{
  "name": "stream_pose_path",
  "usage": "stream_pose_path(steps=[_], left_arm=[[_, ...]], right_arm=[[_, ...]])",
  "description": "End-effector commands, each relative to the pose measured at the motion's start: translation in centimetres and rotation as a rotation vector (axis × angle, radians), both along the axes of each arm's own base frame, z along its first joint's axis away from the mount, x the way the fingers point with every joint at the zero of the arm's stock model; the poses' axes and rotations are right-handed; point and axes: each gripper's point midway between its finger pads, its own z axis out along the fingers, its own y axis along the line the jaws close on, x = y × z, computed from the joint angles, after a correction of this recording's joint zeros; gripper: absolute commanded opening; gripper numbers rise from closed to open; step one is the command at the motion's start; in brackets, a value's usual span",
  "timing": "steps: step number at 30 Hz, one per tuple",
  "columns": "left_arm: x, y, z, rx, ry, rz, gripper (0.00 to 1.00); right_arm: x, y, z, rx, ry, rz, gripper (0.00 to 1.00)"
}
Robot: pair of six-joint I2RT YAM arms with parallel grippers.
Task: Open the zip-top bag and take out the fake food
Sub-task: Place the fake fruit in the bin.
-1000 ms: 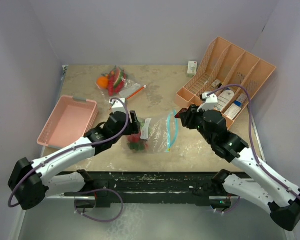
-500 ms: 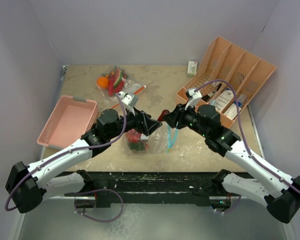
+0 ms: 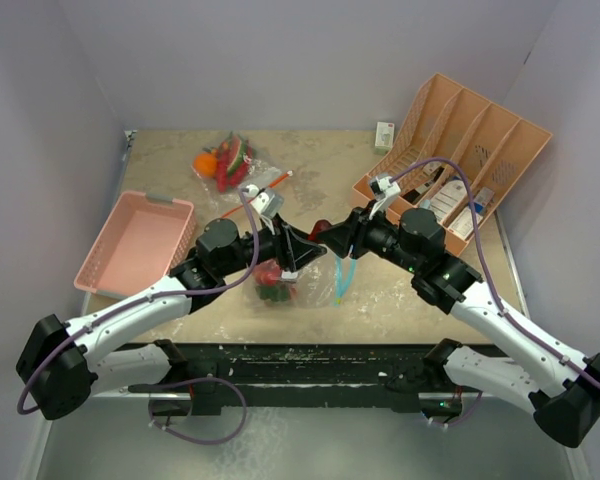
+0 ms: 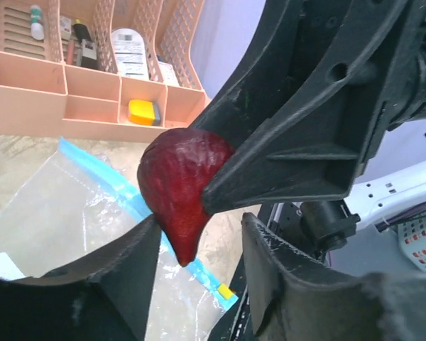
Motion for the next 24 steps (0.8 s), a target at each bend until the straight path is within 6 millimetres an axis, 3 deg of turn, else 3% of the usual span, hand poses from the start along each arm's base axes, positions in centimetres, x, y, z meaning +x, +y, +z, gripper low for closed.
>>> stream_pose_path(steps=[1,16,21,24], left_arm=[[-0.2,0.4,2.1,-0.053,-0.077,0.003,0.46],[0.0,0.7,2.3,-0.06,-0.065,0.029,0.0],[-0.2,0.9,2.4,-0.06,-0.08,0.025,0.0],[-0.3,1.1,2.8,-0.054,-0.098,0.032,0.13]], right_arm=[[-0.4,0.6,2.9,0.071,-0.054,0.04,0.18],[-0.6,0.9,1.8,0.051,-0.039,0.063,0.19],[-0.7,1.0,1.5,0.037,-0.04,0.075,0.19],[-0.7,1.0,1.4,0.025,-0.041,0.083,0.19]])
